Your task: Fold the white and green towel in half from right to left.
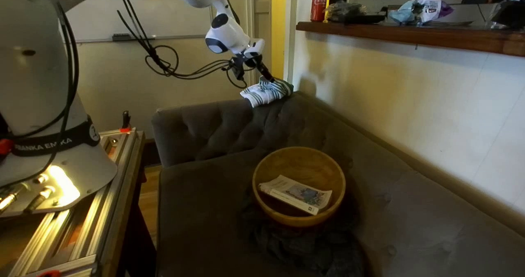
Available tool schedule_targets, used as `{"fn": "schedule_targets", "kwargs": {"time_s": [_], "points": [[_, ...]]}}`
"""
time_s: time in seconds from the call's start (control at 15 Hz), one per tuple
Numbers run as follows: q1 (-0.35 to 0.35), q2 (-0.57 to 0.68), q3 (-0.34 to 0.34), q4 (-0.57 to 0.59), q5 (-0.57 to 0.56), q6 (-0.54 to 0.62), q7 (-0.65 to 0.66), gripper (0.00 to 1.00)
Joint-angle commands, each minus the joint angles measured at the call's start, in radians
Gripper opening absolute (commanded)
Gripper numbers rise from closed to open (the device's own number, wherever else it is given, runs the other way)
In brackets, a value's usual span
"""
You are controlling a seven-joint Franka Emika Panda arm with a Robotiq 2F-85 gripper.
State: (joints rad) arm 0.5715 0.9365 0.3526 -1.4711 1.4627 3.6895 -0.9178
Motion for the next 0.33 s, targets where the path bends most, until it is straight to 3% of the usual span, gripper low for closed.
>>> {"fn": "schedule_targets", "kwargs": {"time_s": [0.0, 0.13, 0.2, 0.27], "points": [[-0.099, -0.108, 0.065, -0.182, 0.170, -0.085, -0.202, 1.00], [-0.161, -0.120, 0.113, -0.219, 0.227, -0.157, -0.307, 1.00], [-0.098, -0.055, 0.064, -0.134, 0.172, -0.083, -0.226, 1.00], [-0.114, -0.060, 0.073, -0.145, 0.177, -0.094, -0.242, 1.00]]}}
